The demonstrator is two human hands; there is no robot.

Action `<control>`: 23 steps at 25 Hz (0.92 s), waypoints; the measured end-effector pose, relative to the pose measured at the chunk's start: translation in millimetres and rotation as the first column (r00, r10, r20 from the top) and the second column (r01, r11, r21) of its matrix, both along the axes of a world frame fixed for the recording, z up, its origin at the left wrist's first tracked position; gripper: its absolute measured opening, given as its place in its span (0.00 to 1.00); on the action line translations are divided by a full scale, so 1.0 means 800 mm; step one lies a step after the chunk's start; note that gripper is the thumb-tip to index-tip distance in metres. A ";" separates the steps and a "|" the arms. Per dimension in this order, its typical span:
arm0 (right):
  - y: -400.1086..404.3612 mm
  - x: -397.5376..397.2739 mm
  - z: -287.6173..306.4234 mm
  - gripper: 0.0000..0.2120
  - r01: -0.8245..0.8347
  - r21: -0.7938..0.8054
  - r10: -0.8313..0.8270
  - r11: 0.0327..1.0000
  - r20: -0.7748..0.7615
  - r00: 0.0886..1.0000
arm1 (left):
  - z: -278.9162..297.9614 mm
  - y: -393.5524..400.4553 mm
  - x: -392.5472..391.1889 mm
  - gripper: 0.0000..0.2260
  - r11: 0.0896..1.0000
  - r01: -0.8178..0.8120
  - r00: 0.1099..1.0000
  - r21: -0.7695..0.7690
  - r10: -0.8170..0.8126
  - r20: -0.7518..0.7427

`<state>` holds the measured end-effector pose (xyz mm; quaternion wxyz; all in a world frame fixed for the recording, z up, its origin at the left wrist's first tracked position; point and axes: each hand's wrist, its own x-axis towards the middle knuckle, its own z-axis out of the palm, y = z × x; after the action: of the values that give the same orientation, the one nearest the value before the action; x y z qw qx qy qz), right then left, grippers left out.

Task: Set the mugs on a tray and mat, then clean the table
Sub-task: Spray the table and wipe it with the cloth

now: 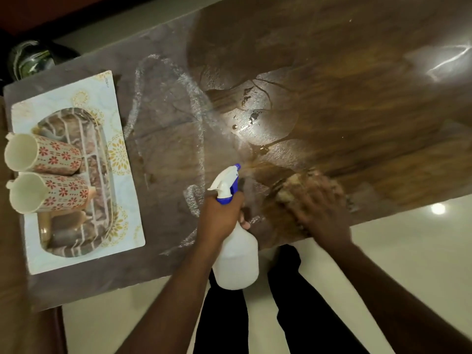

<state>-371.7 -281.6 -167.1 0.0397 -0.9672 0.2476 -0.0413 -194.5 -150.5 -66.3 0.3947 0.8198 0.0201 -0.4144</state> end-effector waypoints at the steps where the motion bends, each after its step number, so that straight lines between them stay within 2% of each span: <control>1: -0.013 0.008 0.005 0.21 0.211 0.008 -0.211 0.977 0.009 0.977 | 0.000 0.003 0.002 0.07 1.000 0.006 1.000 0.000 -0.006 -0.016; 2: -0.014 0.031 0.009 0.21 0.397 0.036 -0.398 0.917 0.037 0.917 | -0.002 0.009 0.007 0.08 1.000 0.009 1.000 -0.004 -0.009 -0.025; 3: -0.002 0.060 0.012 0.21 0.475 0.075 -0.480 0.877 0.060 0.875 | -0.004 0.013 0.010 0.09 1.000 0.006 1.000 -0.018 -0.007 -0.026; 4: 0.024 0.089 0.014 0.21 0.427 0.103 -0.436 0.898 0.090 0.895 | -0.006 0.018 0.013 0.08 0.999 -0.013 1.000 -0.031 0.013 -0.012; 6: 0.085 0.103 0.011 0.23 0.073 0.142 -0.091 0.987 0.123 0.988 | -0.005 0.026 0.016 0.06 0.998 -0.056 0.996 -0.037 0.058 0.074; 7: 0.108 0.092 0.008 0.22 -0.101 0.132 0.086 0.986 0.114 0.990 | -0.004 0.034 0.019 0.08 0.997 -0.077 0.991 -0.030 0.080 0.109; 8: 0.113 0.074 0.008 0.22 -0.201 0.106 0.193 0.974 0.084 0.978 | -0.002 0.040 0.024 0.10 0.995 -0.097 0.989 -0.023 0.099 0.109; 9: 0.103 0.061 0.012 0.21 -0.227 0.093 0.224 0.969 0.043 0.974 | 0.000 0.047 0.031 0.10 0.994 -0.111 0.991 -0.016 0.112 0.075; 10: 0.086 0.059 0.015 0.21 -0.184 0.074 0.182 0.980 0.034 0.983 | 0.002 0.052 0.040 0.10 0.993 -0.114 0.993 -0.016 0.114 0.033; 12: 0.054 0.089 0.016 0.21 0.058 0.052 -0.061 0.997 0.055 0.997 | -0.001 0.057 0.066 0.09 0.993 -0.108 0.994 -0.044 0.108 -0.005; 14: 0.046 0.156 0.012 0.21 0.281 0.052 -0.284 0.958 0.077 0.956 | -0.009 0.057 0.088 0.08 0.992 -0.103 0.995 -0.067 0.104 0.005; 15: 0.059 0.192 0.010 0.21 0.302 0.061 -0.308 0.951 0.107 0.945 | -0.012 0.056 0.095 0.07 0.992 -0.104 0.994 -0.076 0.105 0.012; 16: 0.076 0.222 0.007 0.21 0.240 0.088 -0.250 0.967 0.129 0.959 | -0.014 0.056 0.102 0.06 0.990 -0.107 0.994 -0.089 0.109 0.023; 18: 0.112 0.236 0.001 0.22 -0.031 0.123 0.019 0.992 0.099 0.995 | -0.010 0.056 0.112 0.07 0.987 -0.128 0.990 -0.102 0.133 0.051; 20: 0.109 0.204 0.002 0.22 -0.263 0.099 0.264 0.960 0.010 0.965 | -0.003 0.058 0.130 0.09 0.985 -0.135 0.989 -0.104 0.140 0.046; 21: 0.089 0.193 0.005 0.23 -0.295 0.074 0.299 0.953 -0.046 0.953 | 0.002 0.060 0.141 0.09 0.985 -0.129 0.991 -0.116 0.133 0.024; 22: 0.068 0.193 0.006 0.23 -0.233 0.047 0.236 0.971 -0.081 0.968 | 0.007 0.062 0.150 0.08 0.984 -0.115 0.993 -0.135 0.118 0.014; 23: 0.055 0.211 0.011 0.22 -0.082 0.017 0.083 0.996 -0.075 0.994 | 0.011 0.066 0.161 0.08 0.983 -0.099 0.994 -0.153 0.104 0.028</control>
<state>-202.9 -238.0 -158.7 0.0386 -0.9772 0.2088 -0.0014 -66.0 -97.6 -57.9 0.4768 0.7927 0.0233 -0.3791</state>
